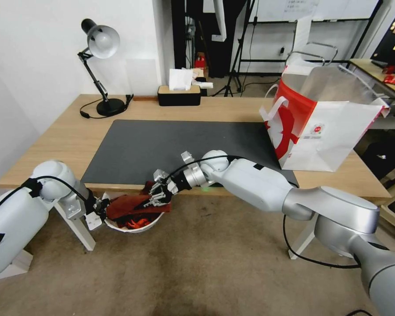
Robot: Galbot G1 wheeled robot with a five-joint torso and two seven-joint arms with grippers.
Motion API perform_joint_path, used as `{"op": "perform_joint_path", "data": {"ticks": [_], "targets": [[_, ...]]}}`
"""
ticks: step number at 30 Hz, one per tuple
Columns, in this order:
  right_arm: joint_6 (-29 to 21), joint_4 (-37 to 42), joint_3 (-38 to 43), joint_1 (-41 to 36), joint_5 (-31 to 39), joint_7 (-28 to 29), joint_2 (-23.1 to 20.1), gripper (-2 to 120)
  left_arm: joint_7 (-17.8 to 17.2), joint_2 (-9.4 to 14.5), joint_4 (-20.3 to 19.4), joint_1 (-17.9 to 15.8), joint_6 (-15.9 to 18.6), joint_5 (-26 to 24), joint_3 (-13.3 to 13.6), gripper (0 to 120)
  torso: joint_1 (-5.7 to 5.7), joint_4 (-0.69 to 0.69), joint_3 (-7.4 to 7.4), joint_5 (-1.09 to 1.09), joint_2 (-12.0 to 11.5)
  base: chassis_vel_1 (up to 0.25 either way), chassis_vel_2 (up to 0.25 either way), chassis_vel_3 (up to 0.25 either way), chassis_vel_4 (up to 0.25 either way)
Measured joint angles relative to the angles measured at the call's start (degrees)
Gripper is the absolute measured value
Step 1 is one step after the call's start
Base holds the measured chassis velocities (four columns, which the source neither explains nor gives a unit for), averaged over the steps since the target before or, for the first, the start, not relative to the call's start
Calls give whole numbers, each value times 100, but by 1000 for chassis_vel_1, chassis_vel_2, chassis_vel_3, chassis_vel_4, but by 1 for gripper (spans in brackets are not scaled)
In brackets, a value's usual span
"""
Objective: Sweep shrimp from table into container with towel, then put container into takeout bag.
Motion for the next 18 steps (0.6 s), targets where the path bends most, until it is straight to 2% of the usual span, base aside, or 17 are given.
{"op": "perform_joint_path", "data": {"ticks": [10, 11, 13, 14, 16, 17, 18], "targets": [[58, 250, 634, 293, 390, 418, -304, 9, 0, 18, -46, 41, -1, 1, -22, 0, -1, -4, -4, 5, 2, 0, 0, 0, 0], [166, 341, 725, 312, 394, 862, -368, 9, 0, 24, -61, 47, 3, 0, -24, 0, -1, -4, -4, 5, 2, 0, 0, 0, 0], [290, 759, 842, 309, 400, 2297, -552, 9, 0, 41, -113, 81, 13, -2, -51, 0, 0, -5, -4, 5, 2, 0, 0, 0, 0], [290, 759, 842, 309, 400, 2297, -552, 9, 0, 41, -113, 81, 13, -2, -51, 0, 0, -5, -4, 5, 2, 0, 0, 0, 0], [218, 1426, 923, 189, 405, 4076, -837, 9, -7, 88, -208, 159, 62, -5, -91, 0, -1, -3, -5, 7, 3, 0, 0, 0, 0], [218, 1426, 923, 189, 405, 4076, -837, 9, -7, 88, -208, 159, 62, -5, -91, 0, -1, -3, -5, 7, 3, 0, 0, 0, 0], [124, 1765, 949, 85, 400, 4898, -1003, 9, -24, 106, -233, 192, 81, -7, -104, 0, -2, -2, -6, 7, 3, 0, 0, 0, 0]]}}
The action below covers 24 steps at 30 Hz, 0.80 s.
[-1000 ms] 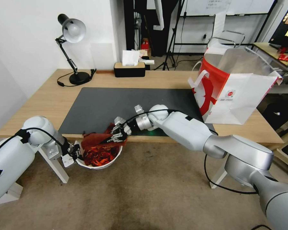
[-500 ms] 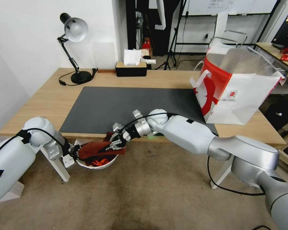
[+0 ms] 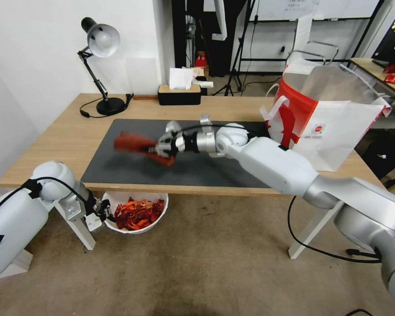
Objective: Sweep shrimp from table into container with towel, then put container into takeout bag.
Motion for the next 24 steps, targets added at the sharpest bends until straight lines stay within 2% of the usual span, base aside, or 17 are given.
{"op": "perform_joint_path", "data": {"ticks": [1, 2, 3, 4, 6, 7, 8, 9, 10, 11, 16, 20, 24], "targets": [[-134, 326, 18, -140, -15, 825, -167, 9, -10, 7, -4, 21, 7, 0, -11, 0, 0, -1, 0, 0, 1, 0, 0, 0, 0], [-257, 543, 42, -261, -20, 1379, -262, 9, -15, 8, -4, 30, 9, 0, -13, 0, -1, -3, 0, 0, 1, 0, 0, 0, 0], [-257, 543, 42, -261, -20, 1379, -262, 9, -15, 8, -4, 30, 9, 0, -13, 0, -1, -3, 0, 0, 1, 0, 0, 0, 0], [-537, 924, 113, -501, 4, 2336, -407, 9, -24, 8, 1, 34, 9, -1, -13, 0, 0, -4, 0, 1, 0, 0, 0, 0, 0], [-899, 1315, 316, -914, 59, 3724, -575, 9, -28, 0, 29, 32, 9, 0, 4, 0, -1, -4, 0, 1, 1, 0, 0, 0, 0], [-899, 1315, 316, -914, 59, 3724, -575, 9, -28, 0, 29, 32, 9, 0, 4, 0, -1, -4, 0, 1, 1, 0, 0, 0, 0], [-992, 1423, 412, -1116, 48, 4174, -649, 9, -28, -10, 31, 28, 8, 0, 22, 0, -1, -4, 0, 1, 1, 0, 0, 0, 0], [-992, 1423, 412, -1116, 48, 4174, -649, 9, -28, -10, 31, 28, 8, 0, 22, 0, -1, -4, 0, 1, 1, 0, 0, 0, 0], [-1082, 1558, 546, -1379, 22, 4595, -750, 9, -19, -19, 13, 27, 8, 3, 35, 0, 0, -4, 0, 1, 0, 0, 0, 0, 0], [-1131, 1664, 648, -1550, -24, 4780, -833, 9, -14, -21, -23, 37, 11, 5, 36, 0, -1, -5, 0, 2, 0, 0, 0, 0, 0], [-1183, 1855, 832, -1775, -71, 4927, -997, 9, 0, -29, -67, 83, 22, 14, 44, 0, -1, -2, 0, 1, 1, 0, 0, 0, 0], [-1220, 1911, 917, -1847, 91, 5263, -1013, 10, 13, -77, -50, 82, 22, 26, 70, 0, 0, -1, 0, 0, 1, 0, 0, 0, 0], [-1365, 2077, 973, -1935, 250, 5852, -980, 24, 22, -76, -73, 90, 23, 30, 75, 0, -1, -2, 0, 0, 0, 0, 0, 0, 0]]}}
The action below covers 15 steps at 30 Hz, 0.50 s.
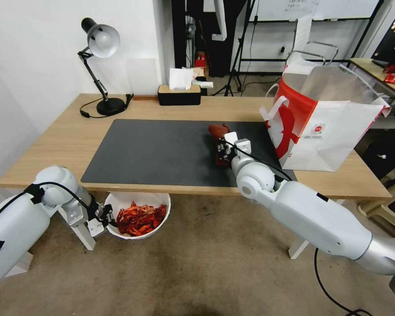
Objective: Sweep shrimp from table into container with towel, then put container into takeout bag.
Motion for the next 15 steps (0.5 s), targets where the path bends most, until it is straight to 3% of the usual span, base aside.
{"op": "perform_joint_path", "data": {"ticks": [6, 15], "targets": [[-357, 80, 72, -15, 65, 717, 94, 48, 4, 3, 26, 3, 4, 2, -1, 0, 0, 0, 0, 1, 0, 0, 0, 0, 0], [-587, 28, 103, 143, 284, 1035, 136, 79, 11, -49, 60, -20, 3, 19, 18, 0, 0, 0, 1, -1, 0, 0, 0, 0, 0]]}}
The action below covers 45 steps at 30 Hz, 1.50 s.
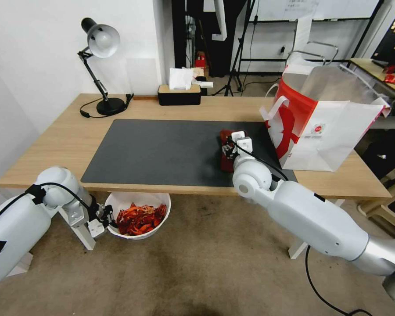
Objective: Sweep shrimp from table into container with towel, then put container into takeout bag.
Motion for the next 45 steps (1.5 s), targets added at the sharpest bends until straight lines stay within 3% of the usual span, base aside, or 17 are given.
{"op": "perform_joint_path", "data": {"ticks": [6, 9, 13, 15, 16, 18, 19, 21, 22, 24, 25, 27, 31, 33, 36, 45], "targets": [[29, 14, 32, -6, 208, 159, 13, 98, 3, -40, 14, -3, 0, 26, 6, 0, 0, 1, 0, 0, 0, 0, 0, 0, 0], [664, 205, 236, -258, -167, -212, -73, 100, 3, -38, -37, 36, 1, 44, 2, 0, 1, 1, 0, 0, 0, 0, 0, 0, 0], [1092, 524, 644, -638, -420, -668, -169, 100, 3, 6, -113, 85, 24, 45, -27, 0, 0, 0, 0, 0, 0, 0, 0, 0, 0], [1488, 899, 1386, -1263, -758, -1343, -237, 100, -3, 54, -162, 115, 58, 16, -51, 0, 0, 3, -1, 0, 0, 0, 0, 0, 0], [1488, 899, 1386, -1263, -758, -1343, -237, 100, -3, 54, -162, 115, 58, 16, -51, 0, 0, 3, -1, 0, 0, 0, 0, 0, 0], [2231, 1193, 2263, -2326, -1669, -2671, -461, 100, -35, 101, -204, 189, 70, 7, -103, 0, 1, 0, -1, 2, 0, 0, 0, 0, 0], [2231, 1193, 2263, -2326, -1669, -2671, -461, 100, -35, 101, -204, 189, 70, 7, -103, 0, 1, 0, -1, 2, 0, 0, 0, 0, 0], [3002, 1538, 3229, -3495, -2372, -3937, -577, 100, -67, 102, -321, 371, 73, 45, -206, 0, 0, -2, -1, 2, 0, 0, 0, 0, 0], [3002, 1538, 3229, -3495, -2372, -3937, -577, 100, -67, 102, -321, 371, 73, 45, -206, 0, 0, -2, -1, 2, 0, 0, 0, 0, 0], [3401, 1874, 4130, -4698, -2667, -4622, -453, 100, -72, 69, -405, 451, 80, 94, -229, 0, -1, -2, -2, 0, 1, 0, 0, 0, 0], [3401, 1874, 4130, -4698, -2667, -4622, -453, 100, -72, 69, -405, 451, 80, 94, -229, 0, -1, -2, -2, 0, 1, 0, 0, 0, 0], [3666, 2035, 4652, -5547, -2943, -5005, -153, 100, -70, 38, -446, 437, 85, 103, -214, 0, -1, -2, -2, 1, 0, 0, 0, 0, 0], [4075, 2181, 5121, -6644, -3328, -5268, 364, 100, -79, 72, -549, 435, 104, 88, -200, 0, -1, 0, -2, 3, 0, 0, 0, 0, 0], [4075, 2181, 5121, -6644, -3328, -5268, 364, 100, -79, 72, -549, 435, 104, 88, -200, 0, -1, 0, -2, 3, 0, 0, 0, 0, 0], [4540, 2085, 5290, -7576, -3928, -5385, 844, 100, -96, 105, -561, 443, 88, 79, -200, 0, 0, 0, -1, 1, 1, 0, 0, 0, 0], [4462, 1978, 5103, -8002, -4380, -4923, 1135, 100, -110, 64, -581, 499, 58, 85, -201, 0, 0, 1, -1, 0, 1, 0, 0, 0, 0]]}}
